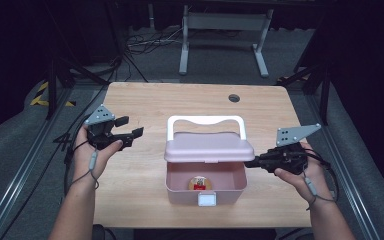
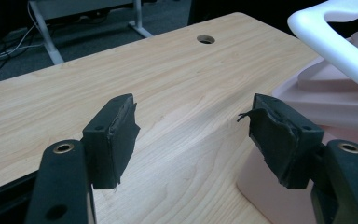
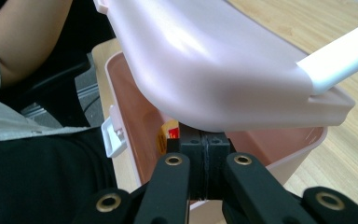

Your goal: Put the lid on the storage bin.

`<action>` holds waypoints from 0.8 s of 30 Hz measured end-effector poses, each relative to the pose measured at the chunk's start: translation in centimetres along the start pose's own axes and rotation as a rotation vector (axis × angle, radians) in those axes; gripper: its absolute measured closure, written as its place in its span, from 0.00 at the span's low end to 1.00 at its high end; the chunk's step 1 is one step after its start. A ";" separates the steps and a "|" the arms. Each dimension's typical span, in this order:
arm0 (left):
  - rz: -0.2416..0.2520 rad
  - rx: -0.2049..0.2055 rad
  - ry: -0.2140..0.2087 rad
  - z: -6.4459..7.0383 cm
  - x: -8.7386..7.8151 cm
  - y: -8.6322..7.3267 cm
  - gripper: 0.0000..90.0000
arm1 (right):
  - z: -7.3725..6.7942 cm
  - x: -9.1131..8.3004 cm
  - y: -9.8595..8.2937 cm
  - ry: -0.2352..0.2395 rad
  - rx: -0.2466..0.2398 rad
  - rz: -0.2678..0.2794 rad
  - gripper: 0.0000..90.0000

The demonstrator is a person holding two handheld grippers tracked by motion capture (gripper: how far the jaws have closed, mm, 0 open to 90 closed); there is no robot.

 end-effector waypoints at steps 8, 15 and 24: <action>-0.011 0.012 0.012 -0.2 0.3 -0.1 0.36 | -0.2 0.3 -0.4 0.011 -0.007 -0.049 1.00; -0.020 -0.009 0.033 -1.3 0.8 -0.6 0.36 | -0.5 0.5 -0.7 0.002 -0.024 -0.088 0.99; -0.038 -0.012 0.044 -1.9 1.5 -0.8 0.36 | -0.8 0.7 -1.3 0.004 -0.027 -0.144 0.98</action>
Point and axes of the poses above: each handheld gripper's, and its own axes: x roughly forward along the jaws, y roughly out of its top, z roughly to its right, the point moved 8 cm from there along x, roughly forward along the jaws, and after that the axes turned 11 degrees about -x, right-handed, at the moved point
